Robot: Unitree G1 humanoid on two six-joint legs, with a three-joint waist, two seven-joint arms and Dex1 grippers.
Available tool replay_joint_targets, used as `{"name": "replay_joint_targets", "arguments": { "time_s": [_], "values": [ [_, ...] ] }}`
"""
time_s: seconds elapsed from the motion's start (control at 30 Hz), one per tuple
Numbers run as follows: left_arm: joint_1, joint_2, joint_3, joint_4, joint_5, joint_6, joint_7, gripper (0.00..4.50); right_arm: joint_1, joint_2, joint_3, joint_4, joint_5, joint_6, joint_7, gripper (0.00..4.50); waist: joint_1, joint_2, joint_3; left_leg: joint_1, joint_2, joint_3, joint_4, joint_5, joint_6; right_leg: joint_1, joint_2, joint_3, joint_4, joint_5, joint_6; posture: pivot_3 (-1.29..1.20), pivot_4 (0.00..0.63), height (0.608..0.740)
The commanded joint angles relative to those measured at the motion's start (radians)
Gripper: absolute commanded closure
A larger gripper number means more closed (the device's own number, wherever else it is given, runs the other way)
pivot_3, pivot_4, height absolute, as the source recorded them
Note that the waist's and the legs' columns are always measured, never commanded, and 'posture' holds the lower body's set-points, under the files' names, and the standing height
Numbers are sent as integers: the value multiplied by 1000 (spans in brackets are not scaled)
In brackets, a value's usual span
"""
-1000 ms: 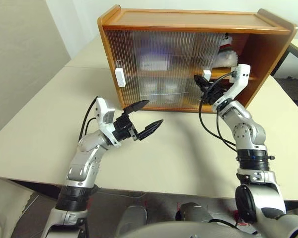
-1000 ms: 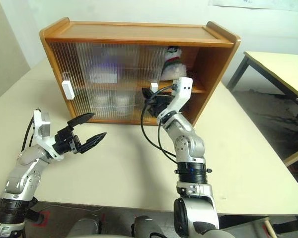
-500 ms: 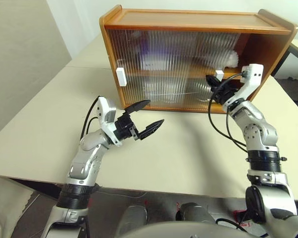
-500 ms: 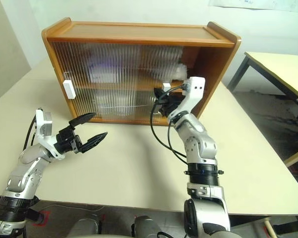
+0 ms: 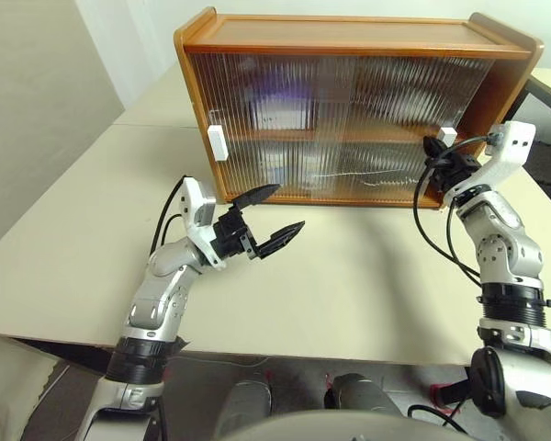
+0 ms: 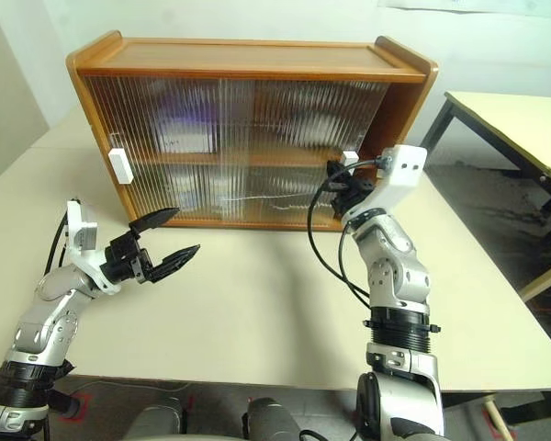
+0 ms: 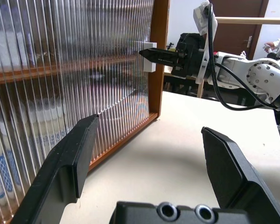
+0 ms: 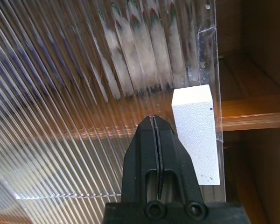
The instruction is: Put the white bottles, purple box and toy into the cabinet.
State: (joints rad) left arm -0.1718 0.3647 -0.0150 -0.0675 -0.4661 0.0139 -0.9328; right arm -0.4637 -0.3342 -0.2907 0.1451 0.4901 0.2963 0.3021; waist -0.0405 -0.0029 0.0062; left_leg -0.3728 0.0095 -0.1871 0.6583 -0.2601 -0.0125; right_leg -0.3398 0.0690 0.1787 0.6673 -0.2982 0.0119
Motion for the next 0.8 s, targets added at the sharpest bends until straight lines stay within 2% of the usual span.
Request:
{"name": "replay_joint_targets", "arguments": {
  "time_s": [0.03,0.23,0.47,0.67,0.77,0.8],
  "values": [
    [-7,0,-3,16,6,-6,-8,0,3,-33,-63,31,-50,-41,-72,4446,1,0,0,0,0,0,0,0,0,0,0,0,0,0,0,-82,0,740],
    [-1,-3,-3,13,5,-4,-9,0,11,-37,-96,29,-87,-115,-132,4446,-4,0,0,-3,0,-1,0,0,0,-2,-5,1,-1,1,1,-84,0,740],
    [5,-4,-2,5,2,0,-7,0,13,-41,-87,18,-82,-106,-115,4446,-5,1,0,-9,-3,1,0,2,3,-7,-11,-1,-1,2,4,-82,0,740],
    [27,5,6,-7,2,2,-2,0,34,-10,-37,-48,-38,-90,-28,4446,-10,1,0,-12,-5,2,0,6,9,-6,-15,2,-1,2,12,-74,0,740],
    [54,17,24,-18,-3,-3,2,0,61,8,5,-104,-56,-113,12,4446,-14,1,0,-11,-5,2,-2,6,9,-6,-14,1,-1,2,11,-65,4,740],
    [63,21,33,-20,-6,-7,4,0,68,11,17,-116,-56,-129,40,4286,-16,1,0,-11,-5,3,-3,6,9,-6,-14,1,-1,2,10,-65,4,740]
  ]
}}
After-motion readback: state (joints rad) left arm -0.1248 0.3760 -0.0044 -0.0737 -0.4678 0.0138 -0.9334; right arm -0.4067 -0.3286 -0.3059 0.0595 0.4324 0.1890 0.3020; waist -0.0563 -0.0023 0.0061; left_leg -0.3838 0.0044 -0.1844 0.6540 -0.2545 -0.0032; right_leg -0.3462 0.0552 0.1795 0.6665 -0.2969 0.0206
